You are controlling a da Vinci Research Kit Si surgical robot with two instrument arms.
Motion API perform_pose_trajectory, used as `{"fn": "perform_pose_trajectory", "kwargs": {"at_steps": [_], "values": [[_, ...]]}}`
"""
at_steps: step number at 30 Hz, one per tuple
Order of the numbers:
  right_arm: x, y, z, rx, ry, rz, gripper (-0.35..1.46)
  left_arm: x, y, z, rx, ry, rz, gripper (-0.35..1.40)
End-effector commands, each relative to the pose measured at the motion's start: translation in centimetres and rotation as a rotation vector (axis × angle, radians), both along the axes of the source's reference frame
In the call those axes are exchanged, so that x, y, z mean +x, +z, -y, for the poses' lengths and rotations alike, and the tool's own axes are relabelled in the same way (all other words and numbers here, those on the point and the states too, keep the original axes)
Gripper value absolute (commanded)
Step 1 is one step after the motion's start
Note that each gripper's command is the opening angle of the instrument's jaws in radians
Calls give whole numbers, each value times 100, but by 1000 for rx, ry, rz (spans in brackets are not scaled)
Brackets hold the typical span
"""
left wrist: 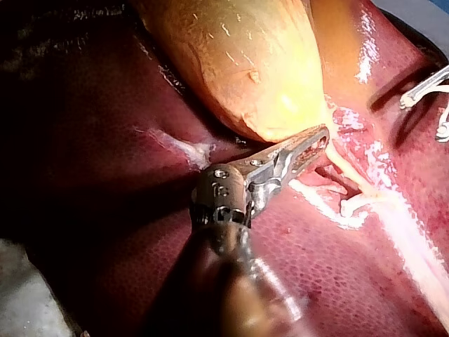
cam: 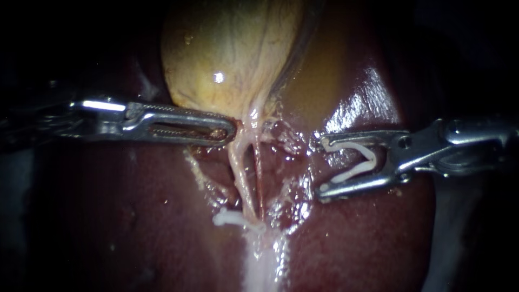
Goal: Clipping second clip left tube
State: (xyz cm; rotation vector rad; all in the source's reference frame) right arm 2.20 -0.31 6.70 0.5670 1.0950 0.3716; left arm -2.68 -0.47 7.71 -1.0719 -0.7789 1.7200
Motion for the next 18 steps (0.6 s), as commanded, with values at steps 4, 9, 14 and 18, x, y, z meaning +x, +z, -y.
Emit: {"fn": "perform_pose_trajectory", "kwargs": {"at_steps": [4,9,14,18], "values": [[0,0,1,0,0,1,49,4,-7,0,7,-1,1,-35],[1,1,1,0,1,1,49,11,-30,-2,18,2,3,-35],[1,1,1,0,3,-1,49,9,-51,6,19,-3,11,-35],[2,0,1,0,3,-1,49,10,-62,9,20,-5,17,-35]]}}
